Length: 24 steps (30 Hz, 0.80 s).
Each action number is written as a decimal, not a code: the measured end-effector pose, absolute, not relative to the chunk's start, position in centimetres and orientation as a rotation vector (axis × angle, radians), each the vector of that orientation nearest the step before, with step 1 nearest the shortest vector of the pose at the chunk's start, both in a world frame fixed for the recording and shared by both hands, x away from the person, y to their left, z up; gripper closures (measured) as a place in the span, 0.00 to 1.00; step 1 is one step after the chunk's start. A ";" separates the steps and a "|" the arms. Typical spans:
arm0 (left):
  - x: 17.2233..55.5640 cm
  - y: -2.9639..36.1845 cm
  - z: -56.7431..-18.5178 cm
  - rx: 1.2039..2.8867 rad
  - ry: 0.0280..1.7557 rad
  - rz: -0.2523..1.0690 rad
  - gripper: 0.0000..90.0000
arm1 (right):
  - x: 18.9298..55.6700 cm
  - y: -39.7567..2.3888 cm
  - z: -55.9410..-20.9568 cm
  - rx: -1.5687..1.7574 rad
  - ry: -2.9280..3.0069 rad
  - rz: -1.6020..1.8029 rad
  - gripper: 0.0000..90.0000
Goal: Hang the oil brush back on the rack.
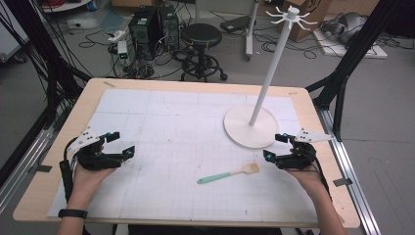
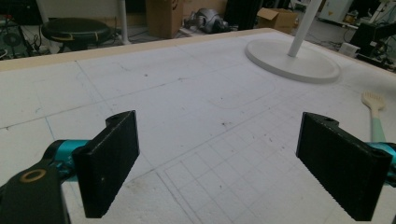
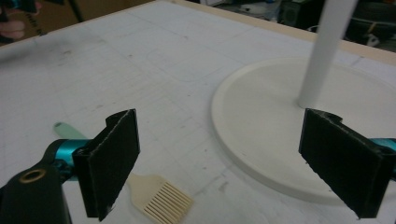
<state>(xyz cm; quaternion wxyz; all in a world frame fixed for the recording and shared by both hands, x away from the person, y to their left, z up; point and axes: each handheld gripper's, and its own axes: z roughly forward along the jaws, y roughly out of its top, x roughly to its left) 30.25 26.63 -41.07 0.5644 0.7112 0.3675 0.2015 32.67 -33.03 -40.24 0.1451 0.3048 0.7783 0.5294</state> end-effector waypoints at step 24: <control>30.3 26.2 -41.3 1.705 0.854 0.451 0.15 | 33.2 -24.5 -42.8 0.484 2.703 1.410 0.23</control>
